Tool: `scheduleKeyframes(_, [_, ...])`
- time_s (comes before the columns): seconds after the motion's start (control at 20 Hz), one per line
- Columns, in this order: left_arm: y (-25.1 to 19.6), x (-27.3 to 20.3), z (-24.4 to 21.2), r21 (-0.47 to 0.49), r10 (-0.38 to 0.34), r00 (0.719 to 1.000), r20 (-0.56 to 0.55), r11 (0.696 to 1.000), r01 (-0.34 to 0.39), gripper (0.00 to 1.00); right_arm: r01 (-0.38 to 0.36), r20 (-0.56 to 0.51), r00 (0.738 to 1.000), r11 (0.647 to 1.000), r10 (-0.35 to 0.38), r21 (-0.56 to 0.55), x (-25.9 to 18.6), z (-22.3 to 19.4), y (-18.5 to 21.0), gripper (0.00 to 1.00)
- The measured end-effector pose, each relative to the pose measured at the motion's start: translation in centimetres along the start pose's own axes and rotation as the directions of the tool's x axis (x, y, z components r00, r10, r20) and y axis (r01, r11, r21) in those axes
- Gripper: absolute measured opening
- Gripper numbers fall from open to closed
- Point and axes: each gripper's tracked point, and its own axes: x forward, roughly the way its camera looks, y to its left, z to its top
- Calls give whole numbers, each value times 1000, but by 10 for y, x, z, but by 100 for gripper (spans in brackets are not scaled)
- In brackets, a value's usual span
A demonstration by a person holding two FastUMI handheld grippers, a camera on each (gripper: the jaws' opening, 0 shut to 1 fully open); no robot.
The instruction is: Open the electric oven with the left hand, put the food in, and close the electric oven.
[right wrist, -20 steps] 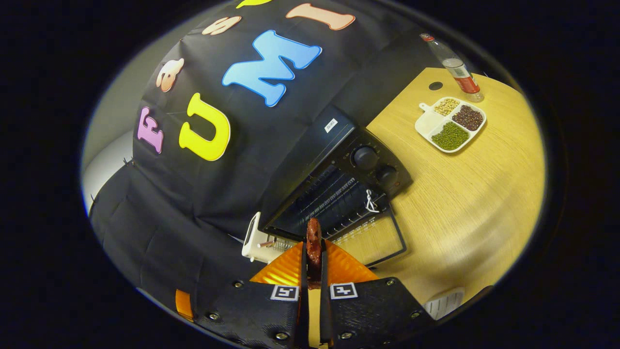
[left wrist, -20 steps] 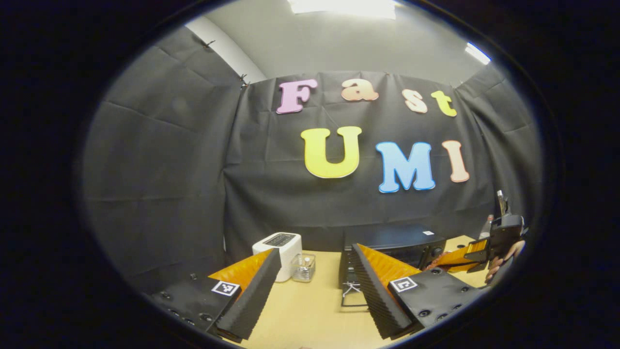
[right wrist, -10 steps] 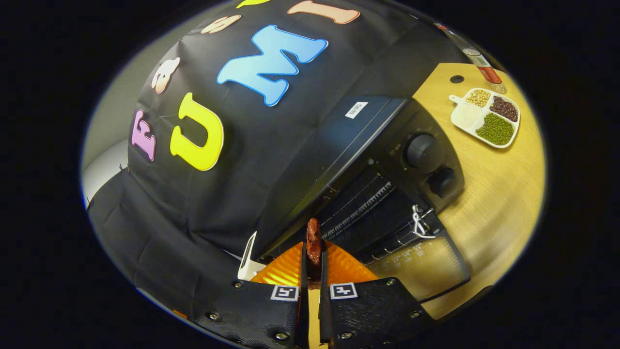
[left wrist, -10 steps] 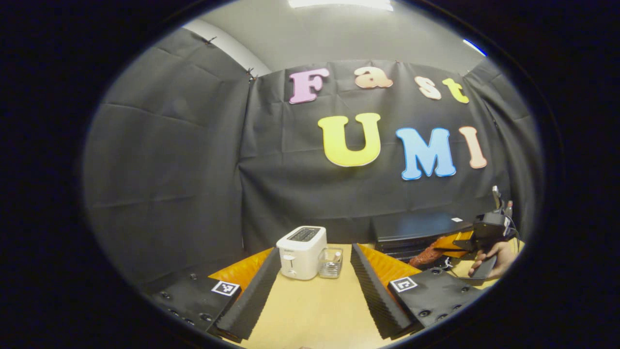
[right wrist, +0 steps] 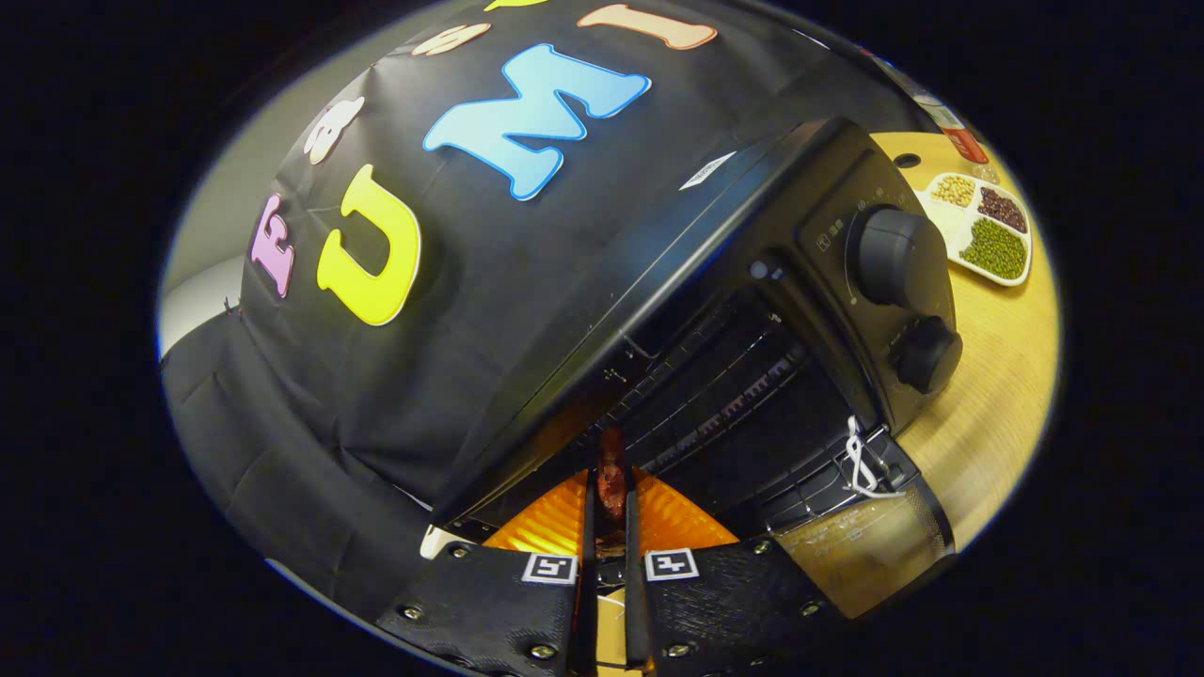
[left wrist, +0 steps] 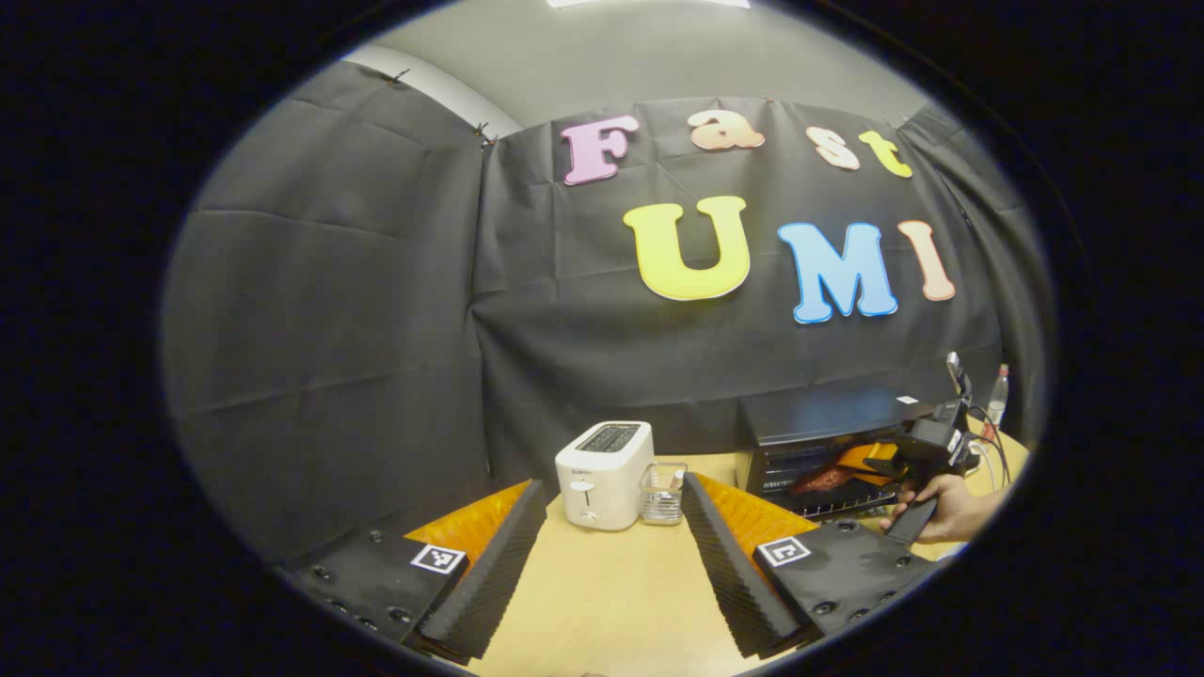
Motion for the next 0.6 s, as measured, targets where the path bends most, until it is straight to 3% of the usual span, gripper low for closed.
scheduleKeyframes(0.05, [-2, 0, 0, 2, -2, 1000, 2, 1000, 2, 97, 35, 1, 999, 998, -35, -51, -2, -1, -8, 12])
scheduleKeyframes(0.1, [-3, 0, 2, 4, -5, 1000, 4, 1000, 5, 100, 72, 16, 997, 992, -71, -105, -3, 3, -15, 19])
scheduleKeyframes(0.15, [-5, -1, 2, 5, -9, 1000, 6, 1000, 9, 95, 101, 31, 995, 983, -97, -150, -4, 5, -23, 26])
scheduleKeyframes(0.2, [-8, -1, 1, 5, -13, 1000, 7, 1000, 13, 90, 121, 47, 992, 975, -115, -186, -10, 11, -26, 41])
scheduleKeyframes(0.3, [-16, -2, 0, 1, -29, 1000, 4, 1000, 29, 90, 137, 78, 990, 961, -121, -241, -20, 23, -27, 73])
scheduleKeyframes(0.35, [-23, -2, -3, -3, -40, 999, 4, 999, 40, 90, 148, 92, 988, 952, -128, -267, -26, 30, -27, 72])
scheduleKeyframes(0.4, [-29, -2, -4, -6, -53, 999, 2, 999, 53, 97, 154, 104, 986, 944, -129, -291, -34, 34, -27, 97])
scheduleKeyframes(0.6, [-71, -3, -20, -33, -145, 989, -21, 989, 144, 97, 138, 135, 987, 907, -91, -397, -91, 55, -9, 97])
